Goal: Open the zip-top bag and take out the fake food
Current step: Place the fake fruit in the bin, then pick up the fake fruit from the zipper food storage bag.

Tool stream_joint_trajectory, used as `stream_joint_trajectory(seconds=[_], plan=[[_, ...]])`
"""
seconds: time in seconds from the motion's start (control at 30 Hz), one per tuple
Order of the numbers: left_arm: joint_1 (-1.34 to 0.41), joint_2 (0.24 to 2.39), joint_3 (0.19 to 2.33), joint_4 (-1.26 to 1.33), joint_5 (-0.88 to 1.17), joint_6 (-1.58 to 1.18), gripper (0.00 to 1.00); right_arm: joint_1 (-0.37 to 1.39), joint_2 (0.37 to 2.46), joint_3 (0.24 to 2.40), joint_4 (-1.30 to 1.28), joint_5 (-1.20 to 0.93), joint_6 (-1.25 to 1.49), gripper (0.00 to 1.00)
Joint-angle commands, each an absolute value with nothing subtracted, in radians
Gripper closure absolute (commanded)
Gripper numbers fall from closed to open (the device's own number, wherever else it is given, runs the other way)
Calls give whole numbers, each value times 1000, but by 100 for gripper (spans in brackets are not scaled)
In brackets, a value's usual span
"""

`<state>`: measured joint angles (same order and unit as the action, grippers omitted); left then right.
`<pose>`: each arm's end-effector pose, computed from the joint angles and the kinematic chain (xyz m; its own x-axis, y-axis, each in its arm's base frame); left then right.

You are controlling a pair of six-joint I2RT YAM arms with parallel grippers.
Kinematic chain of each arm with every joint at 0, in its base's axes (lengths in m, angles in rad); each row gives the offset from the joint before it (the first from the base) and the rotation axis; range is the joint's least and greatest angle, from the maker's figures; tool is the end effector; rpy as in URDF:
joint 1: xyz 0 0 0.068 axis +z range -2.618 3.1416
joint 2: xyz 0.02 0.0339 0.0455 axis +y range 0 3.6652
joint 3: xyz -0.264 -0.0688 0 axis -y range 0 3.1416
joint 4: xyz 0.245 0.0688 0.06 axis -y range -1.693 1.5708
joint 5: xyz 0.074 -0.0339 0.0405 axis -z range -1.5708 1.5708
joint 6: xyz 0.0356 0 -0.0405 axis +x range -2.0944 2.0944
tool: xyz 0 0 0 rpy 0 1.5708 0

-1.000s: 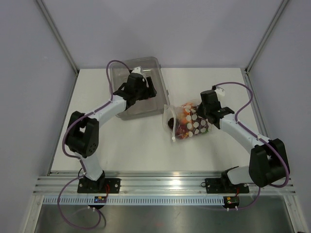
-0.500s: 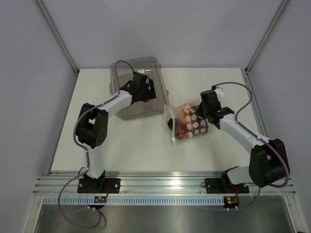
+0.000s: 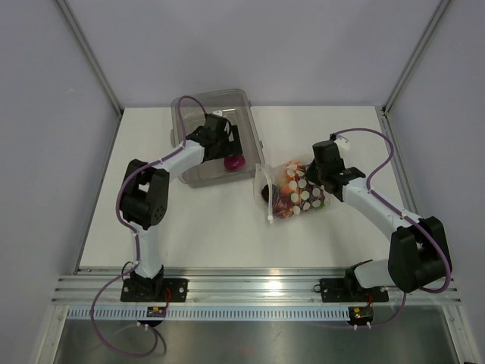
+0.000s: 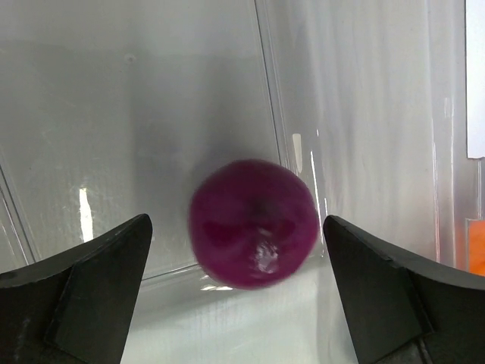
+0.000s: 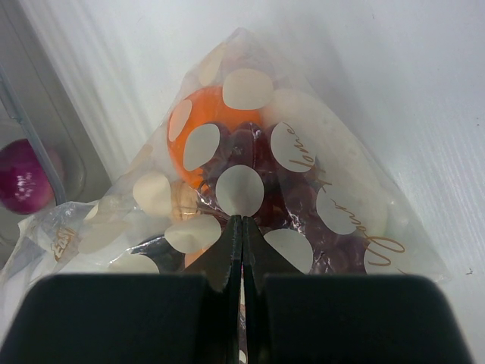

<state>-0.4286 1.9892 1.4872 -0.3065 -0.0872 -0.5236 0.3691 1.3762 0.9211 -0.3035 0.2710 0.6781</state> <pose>0.4074 -0.1827 0.2103 -0.7494 -0.2052 -0.6296 -0.0177 0.9566 -0.2907 0.2776 0.0972 0.2442 -0.6040 0.4144 -0.6807 0.2729 0.9101 0.3119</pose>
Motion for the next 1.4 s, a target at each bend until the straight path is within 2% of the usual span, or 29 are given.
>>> stream_joint_trajectory(seconds=[0.0, 0.13, 0.33, 0.47, 0.7, 0.87, 1.1, 1.37], plan=[[-411, 1939, 1491, -287, -110, -529, 1, 360, 1362, 917, -275, 273, 670, 100], [-374, 1832, 1375, -154, -31, -560, 1, 360, 1361, 916, -275, 275, 672, 100], [-387, 1639, 1172, -10, -44, -598, 1, 360, 1361, 917, -276, 275, 669, 100], [-446, 1493, 1065, 47, -54, -633, 1, 360, 1358, 920, -278, 275, 669, 100], [-575, 1361, 908, 107, -66, -661, 3, 360, 1336, 920, -287, 276, 664, 100], [-664, 1333, 801, 146, -35, -684, 7, 360, 1305, 913, -291, 281, 660, 98], [-684, 1364, 703, 236, 29, -701, 12, 360, 1278, 907, -293, 284, 657, 98], [-701, 1451, 744, 273, 72, -696, 12, 360, 1278, 902, -288, 278, 657, 98]])
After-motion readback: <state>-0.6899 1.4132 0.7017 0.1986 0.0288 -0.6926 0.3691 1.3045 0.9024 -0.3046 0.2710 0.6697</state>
